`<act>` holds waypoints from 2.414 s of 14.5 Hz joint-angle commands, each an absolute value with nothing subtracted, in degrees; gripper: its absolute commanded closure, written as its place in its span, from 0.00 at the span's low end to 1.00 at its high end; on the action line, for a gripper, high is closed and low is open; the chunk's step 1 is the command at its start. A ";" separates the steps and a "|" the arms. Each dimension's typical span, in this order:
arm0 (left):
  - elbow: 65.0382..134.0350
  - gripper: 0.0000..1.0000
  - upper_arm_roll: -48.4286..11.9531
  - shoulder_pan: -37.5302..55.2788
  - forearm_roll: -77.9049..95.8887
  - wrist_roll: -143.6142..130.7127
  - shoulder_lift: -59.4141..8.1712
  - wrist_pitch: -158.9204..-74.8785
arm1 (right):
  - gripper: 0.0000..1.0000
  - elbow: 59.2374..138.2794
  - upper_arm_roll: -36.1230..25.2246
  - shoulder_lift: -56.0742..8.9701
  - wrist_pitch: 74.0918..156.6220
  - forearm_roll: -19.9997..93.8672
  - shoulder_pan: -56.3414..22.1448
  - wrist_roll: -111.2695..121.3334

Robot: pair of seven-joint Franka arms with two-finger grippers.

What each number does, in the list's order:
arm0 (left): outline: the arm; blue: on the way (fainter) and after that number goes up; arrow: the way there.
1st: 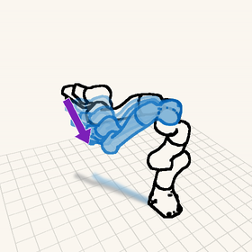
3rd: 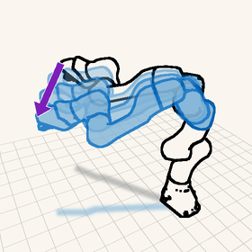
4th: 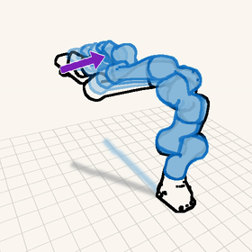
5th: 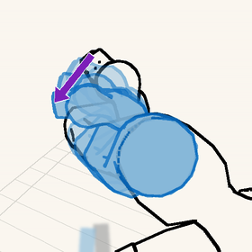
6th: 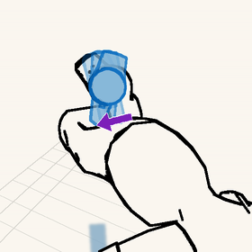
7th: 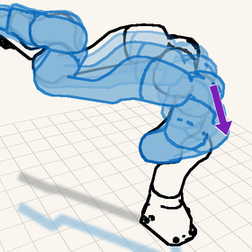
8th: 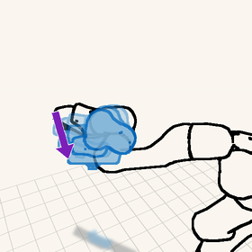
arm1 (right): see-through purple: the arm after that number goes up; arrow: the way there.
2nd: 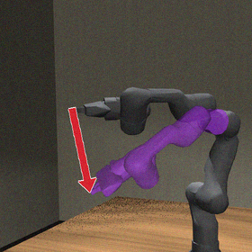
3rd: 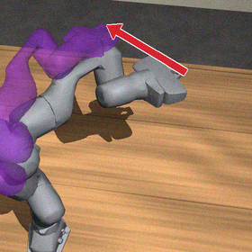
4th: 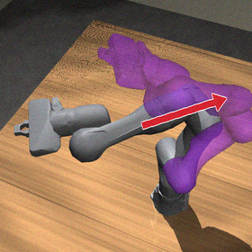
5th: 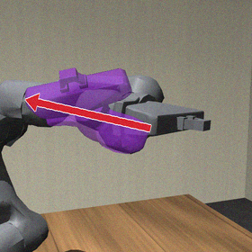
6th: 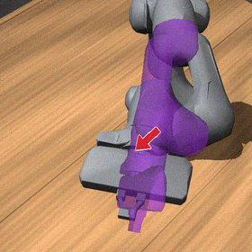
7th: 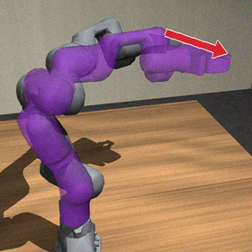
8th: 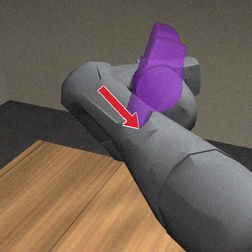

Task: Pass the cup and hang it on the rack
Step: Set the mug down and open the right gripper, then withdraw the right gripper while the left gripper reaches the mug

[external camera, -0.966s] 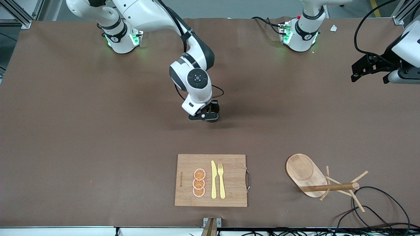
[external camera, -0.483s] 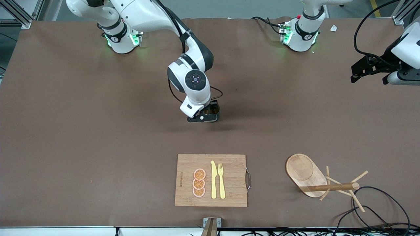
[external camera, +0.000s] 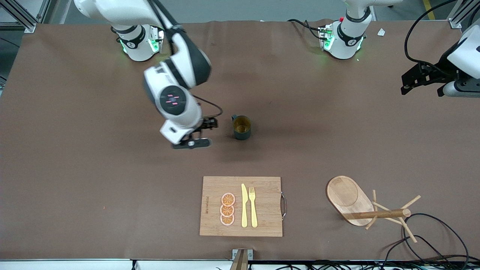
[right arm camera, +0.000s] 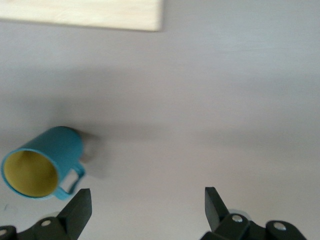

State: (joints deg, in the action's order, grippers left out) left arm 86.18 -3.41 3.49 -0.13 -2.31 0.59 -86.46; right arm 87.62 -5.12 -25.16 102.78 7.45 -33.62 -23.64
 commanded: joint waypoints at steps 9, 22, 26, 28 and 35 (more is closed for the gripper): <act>84.64 0.00 -4.83 9.13 -0.26 -10.52 -5.09 -86.74 | 0.00 89.82 -4.04 -14.42 92.11 2.90 -11.62 -8.46; 84.55 0.00 -4.83 30.66 -0.53 -48.06 -17.22 -100.36 | 0.00 89.74 -3.96 -9.06 85.79 -0.88 0.52 1.67; 84.46 0.00 -4.83 36.37 -3.95 -57.19 -20.38 -103.27 | 0.00 89.30 -3.96 -8.70 84.20 -0.26 1.58 1.67; 82.80 0.00 -4.92 38.66 -4.66 -61.07 -22.31 -103.88 | 0.00 89.21 -3.96 -8.79 84.29 -0.26 1.67 1.67; 81.65 0.00 -4.75 46.48 -7.55 -71.79 -27.24 -106.43 | 0.00 81.39 -3.87 -11.51 80.51 -0.97 2.11 3.08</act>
